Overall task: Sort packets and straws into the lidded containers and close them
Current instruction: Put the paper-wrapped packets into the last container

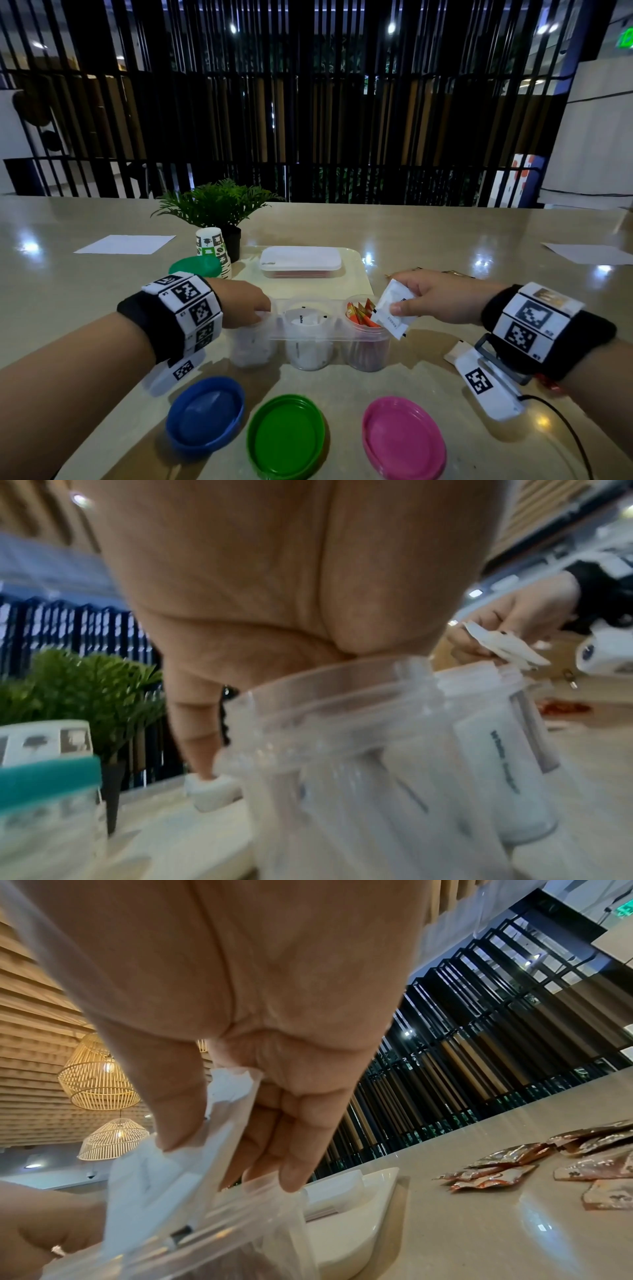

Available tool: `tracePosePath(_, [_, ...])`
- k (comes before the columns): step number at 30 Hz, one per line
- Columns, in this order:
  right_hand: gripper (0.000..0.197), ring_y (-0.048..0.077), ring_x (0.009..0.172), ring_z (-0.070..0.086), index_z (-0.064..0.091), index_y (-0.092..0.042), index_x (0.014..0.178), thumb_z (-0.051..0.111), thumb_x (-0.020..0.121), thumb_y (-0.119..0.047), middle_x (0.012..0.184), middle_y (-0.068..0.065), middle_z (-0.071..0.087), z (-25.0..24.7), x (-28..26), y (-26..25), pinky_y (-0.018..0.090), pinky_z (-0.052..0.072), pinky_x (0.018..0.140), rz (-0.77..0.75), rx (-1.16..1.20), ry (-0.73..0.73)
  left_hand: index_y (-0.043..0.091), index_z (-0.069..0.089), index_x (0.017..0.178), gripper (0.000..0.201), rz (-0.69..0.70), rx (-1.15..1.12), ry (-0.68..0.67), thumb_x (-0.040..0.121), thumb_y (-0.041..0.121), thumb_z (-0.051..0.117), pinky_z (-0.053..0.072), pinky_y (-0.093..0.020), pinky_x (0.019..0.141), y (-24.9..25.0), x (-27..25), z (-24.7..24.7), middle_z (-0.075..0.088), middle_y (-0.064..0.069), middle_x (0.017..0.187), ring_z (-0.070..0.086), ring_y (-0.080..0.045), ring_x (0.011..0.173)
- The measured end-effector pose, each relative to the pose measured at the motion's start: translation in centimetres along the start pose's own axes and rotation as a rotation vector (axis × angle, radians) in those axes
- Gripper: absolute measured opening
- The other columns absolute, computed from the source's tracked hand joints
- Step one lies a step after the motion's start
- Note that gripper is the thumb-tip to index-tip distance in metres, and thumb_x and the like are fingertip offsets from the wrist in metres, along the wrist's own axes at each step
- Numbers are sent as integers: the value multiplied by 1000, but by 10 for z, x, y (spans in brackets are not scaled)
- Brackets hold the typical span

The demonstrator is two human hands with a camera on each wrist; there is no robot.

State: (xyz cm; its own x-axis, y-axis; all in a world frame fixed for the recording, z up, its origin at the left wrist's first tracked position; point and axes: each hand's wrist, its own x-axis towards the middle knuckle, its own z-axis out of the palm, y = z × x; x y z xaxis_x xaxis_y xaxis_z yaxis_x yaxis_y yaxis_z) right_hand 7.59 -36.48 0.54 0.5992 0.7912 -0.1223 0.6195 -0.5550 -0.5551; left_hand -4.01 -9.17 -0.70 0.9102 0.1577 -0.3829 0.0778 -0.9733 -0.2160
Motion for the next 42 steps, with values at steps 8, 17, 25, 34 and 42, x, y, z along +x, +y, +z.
tracePosePath(8, [7,5,92,62,58,-30,101,58,94,-28,100,-9,67,1,-3,-1,21,46,79,15,-16,-1,8,49,132,36,-95,12,-99,104,19,30,38,-30,94,1,4,0,54,-12,132,51,-27,119])
tracePosePath(17, [6,7,96,62,57,-32,99,58,94,-29,101,-11,67,2,-2,2,28,48,89,3,-15,-9,1,48,131,36,-115,-81,-176,103,9,26,39,-34,99,6,-1,-6,50,-17,137,51,-29,115])
tracePosePath(25, [5,8,94,62,57,-30,99,57,94,-29,100,-9,66,3,-2,1,29,49,87,-9,-35,-3,5,35,145,41,-174,85,-215,106,11,23,27,-26,106,18,-2,-13,38,-11,150,36,-24,138])
tracePosePath(34, [7,5,90,60,54,-32,91,58,94,-27,93,-12,64,4,-3,-1,23,45,78,-11,-36,1,8,32,149,44,-239,-15,-168,108,19,21,19,-29,113,16,7,-5,34,-8,155,31,-22,142])
tracePosePath(42, [5,10,96,62,56,-33,95,58,94,-28,100,-10,66,4,-2,-2,33,50,91,-11,-26,-9,9,36,146,42,-268,-190,-171,107,18,22,24,-31,111,8,1,-5,37,-7,151,34,-22,139])
